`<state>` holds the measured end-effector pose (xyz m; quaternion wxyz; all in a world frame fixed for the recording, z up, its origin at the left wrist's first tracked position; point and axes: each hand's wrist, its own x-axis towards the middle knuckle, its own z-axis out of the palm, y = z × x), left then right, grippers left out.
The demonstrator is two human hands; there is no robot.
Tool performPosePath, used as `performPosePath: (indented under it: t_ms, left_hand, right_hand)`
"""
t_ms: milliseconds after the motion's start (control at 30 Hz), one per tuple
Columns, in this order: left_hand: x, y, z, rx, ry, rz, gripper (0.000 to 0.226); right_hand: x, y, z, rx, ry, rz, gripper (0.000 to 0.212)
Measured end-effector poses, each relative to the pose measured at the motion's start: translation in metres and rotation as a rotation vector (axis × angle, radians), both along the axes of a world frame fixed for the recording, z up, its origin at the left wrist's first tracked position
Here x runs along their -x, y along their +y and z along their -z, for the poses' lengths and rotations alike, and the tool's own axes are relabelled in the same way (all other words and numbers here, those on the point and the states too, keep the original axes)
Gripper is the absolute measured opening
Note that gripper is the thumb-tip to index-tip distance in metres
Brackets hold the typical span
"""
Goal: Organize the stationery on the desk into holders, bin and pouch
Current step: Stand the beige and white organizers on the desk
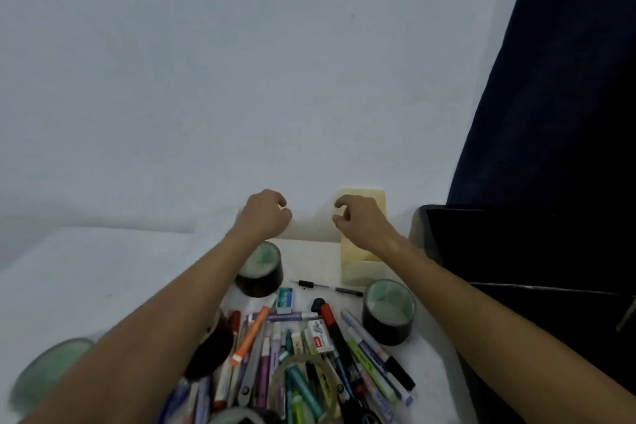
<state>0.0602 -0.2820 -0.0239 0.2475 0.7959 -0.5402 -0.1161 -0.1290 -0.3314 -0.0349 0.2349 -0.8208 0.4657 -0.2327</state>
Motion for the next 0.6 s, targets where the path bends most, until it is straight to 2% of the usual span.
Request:
performPosePath:
  t_ms: [167, 267, 333, 400, 433, 500, 567, 600]
  left_hand:
    - [-0.084, 0.039, -0.007, -0.215, -0.081, -0.258, 0.046]
    - [-0.111, 0.061, 0.004, -0.292, 0.095, -0.352, 0.051]
    - [-0.117, 0.07, 0.015, -0.319, 0.36, -0.385, 0.057]
    - [-0.118, 0.078, 0.025, -0.273, 0.619, -0.407, 0.051]
    - [-0.121, 0.081, 0.03, -0.244, 0.685, -0.415, 0.048]
    - [-0.125, 0.082, 0.04, -0.209, 0.694, -0.413, 0.044]
    - [-0.124, 0.084, 0.042, -0.144, 0.652, -0.423, 0.036]
    - [-0.121, 0.086, 0.039, -0.103, 0.621, -0.426, 0.032]
  right_hand:
    - [-0.074, 0.031, -0.011, -0.163, -0.017, -0.259, 0.028]
    - [-0.115, 0.049, -0.004, -0.243, 0.048, -0.343, 0.033]
    - [-0.135, 0.057, 0.001, -0.338, 0.092, -0.358, 0.031]
    - [-0.151, 0.063, 0.006, -0.462, 0.103, -0.35, 0.019]
    - [-0.156, 0.065, 0.007, -0.53, 0.081, -0.325, 0.013]
    - [-0.164, 0.067, 0.01, -0.644, 0.016, -0.262, 0.011]
    - [-0.168, 0.068, 0.012, -0.756, -0.108, -0.206, 0.017]
    - [-0.168, 0.068, 0.011, -0.827, -0.185, -0.178, 0.013]
